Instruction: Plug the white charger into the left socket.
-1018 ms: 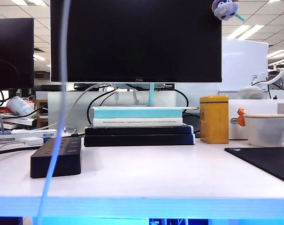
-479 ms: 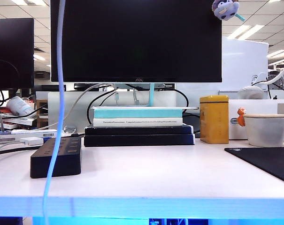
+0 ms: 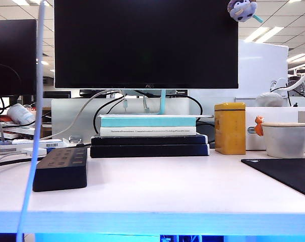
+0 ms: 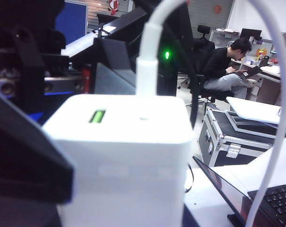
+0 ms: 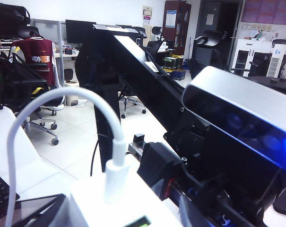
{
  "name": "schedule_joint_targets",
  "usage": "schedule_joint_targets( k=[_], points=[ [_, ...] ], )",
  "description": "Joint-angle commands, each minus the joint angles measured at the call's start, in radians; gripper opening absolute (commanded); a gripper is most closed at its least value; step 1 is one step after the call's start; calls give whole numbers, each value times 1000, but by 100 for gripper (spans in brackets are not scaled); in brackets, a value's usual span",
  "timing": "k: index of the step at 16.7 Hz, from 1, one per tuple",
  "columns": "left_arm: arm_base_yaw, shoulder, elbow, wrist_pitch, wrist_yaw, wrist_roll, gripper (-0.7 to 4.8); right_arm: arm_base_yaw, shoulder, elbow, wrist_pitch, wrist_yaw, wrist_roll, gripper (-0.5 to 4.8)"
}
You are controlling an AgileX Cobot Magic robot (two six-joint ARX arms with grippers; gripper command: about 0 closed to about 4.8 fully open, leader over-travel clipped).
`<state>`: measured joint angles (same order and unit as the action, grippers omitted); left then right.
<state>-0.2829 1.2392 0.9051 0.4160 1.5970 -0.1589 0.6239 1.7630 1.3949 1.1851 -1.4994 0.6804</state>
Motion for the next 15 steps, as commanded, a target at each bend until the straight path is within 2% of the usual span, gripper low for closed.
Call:
schedule_joint_targets(
  k=[1,2,3,7,11,15],
  points=[
    [-4,-5,5,117,5,-79,84,0,-4,5,-5,17,8,304],
    [-4,-5,5,143,5,-91,84,0,-3,5,-21,7,8,303],
    [-4,-5,5,161,5,-101,84,-1,-2,5,-42,3,7,273],
    [-4,-5,5,166,5,-105,84,-1,6,5,-59,-2,3,268],
    [-4,-5,5,170,-3,-104,84,-1,10,5,-58,-2,0,74],
    [-4,-5,5,169,-4,-104,84,-1,10,5,-58,1,0,62]
  ],
)
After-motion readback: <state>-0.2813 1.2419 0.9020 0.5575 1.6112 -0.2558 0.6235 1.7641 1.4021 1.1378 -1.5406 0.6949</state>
